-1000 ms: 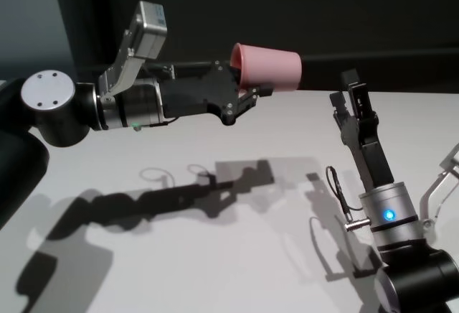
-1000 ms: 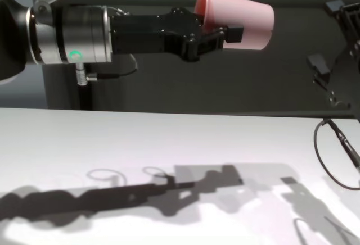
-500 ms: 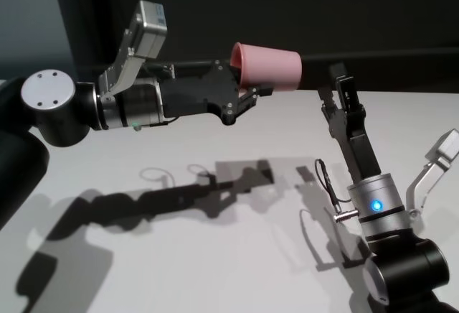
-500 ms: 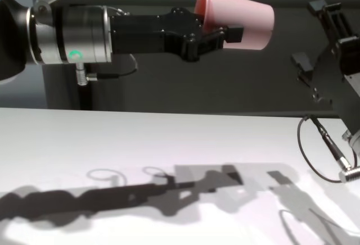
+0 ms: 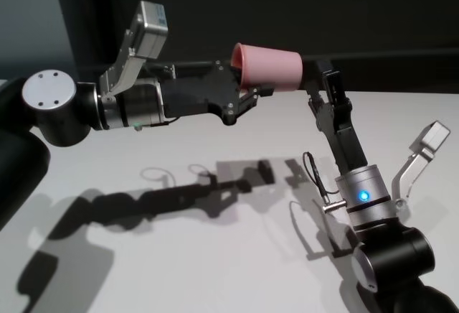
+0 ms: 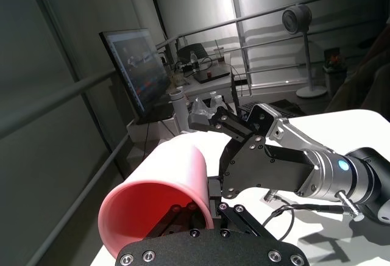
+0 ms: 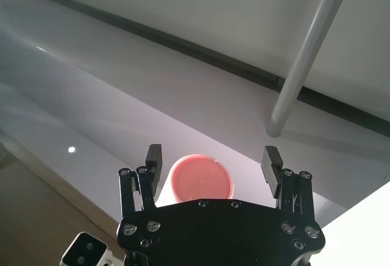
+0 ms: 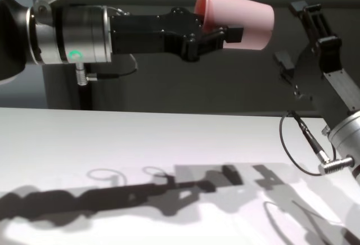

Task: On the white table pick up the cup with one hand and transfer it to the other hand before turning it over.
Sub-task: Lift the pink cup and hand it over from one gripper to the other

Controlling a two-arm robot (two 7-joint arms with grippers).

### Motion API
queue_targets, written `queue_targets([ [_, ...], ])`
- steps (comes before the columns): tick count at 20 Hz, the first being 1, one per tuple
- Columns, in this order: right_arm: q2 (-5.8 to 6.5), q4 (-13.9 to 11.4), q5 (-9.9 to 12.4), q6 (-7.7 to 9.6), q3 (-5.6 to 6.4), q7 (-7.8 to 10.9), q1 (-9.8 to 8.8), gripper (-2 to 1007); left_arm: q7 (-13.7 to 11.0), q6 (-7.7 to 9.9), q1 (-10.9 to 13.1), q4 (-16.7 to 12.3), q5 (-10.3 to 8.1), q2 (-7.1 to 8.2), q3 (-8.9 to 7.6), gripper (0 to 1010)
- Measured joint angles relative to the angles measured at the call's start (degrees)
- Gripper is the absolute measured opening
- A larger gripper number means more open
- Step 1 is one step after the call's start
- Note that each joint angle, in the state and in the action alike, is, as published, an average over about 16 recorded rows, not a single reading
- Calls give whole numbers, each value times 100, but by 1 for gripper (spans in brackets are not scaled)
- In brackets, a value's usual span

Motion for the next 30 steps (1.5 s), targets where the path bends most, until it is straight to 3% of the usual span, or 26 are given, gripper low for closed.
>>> queue_targets([
  [30, 80, 576, 371, -7, -396, 345, 437, 1002, 0, 0, 0, 0, 0, 0, 0, 43],
])
